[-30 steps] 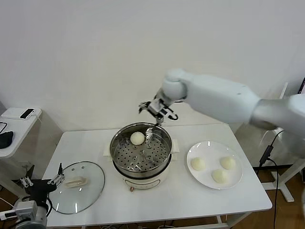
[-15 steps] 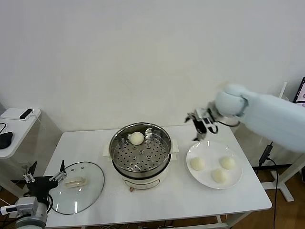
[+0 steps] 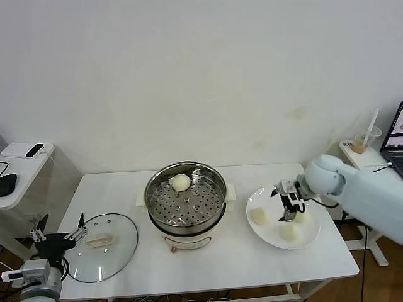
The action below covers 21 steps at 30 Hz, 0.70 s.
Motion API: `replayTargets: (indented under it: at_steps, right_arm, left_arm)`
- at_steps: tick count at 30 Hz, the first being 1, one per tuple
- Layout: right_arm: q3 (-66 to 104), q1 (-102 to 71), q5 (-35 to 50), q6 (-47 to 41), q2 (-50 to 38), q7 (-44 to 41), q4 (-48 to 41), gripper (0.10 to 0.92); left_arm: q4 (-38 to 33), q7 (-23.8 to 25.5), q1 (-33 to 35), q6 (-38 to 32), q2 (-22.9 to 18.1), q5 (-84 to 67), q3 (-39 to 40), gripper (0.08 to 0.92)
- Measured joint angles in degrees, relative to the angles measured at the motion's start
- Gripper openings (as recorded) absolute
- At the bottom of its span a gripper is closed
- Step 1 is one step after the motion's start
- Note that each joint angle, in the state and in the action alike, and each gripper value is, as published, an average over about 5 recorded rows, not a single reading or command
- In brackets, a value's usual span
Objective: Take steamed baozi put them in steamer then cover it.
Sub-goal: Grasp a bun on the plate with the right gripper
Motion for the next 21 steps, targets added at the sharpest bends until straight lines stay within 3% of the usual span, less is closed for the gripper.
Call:
replayTargets:
  at_steps: [21]
  right_arm:
    - [2.9, -6.6, -5.9, 0.9, 9.9, 1.9, -10.9, 0.820]
  left_arm:
    - [1.6, 0.0, -0.5, -0.1, -0.1, 0.1, -0.9, 0.823]
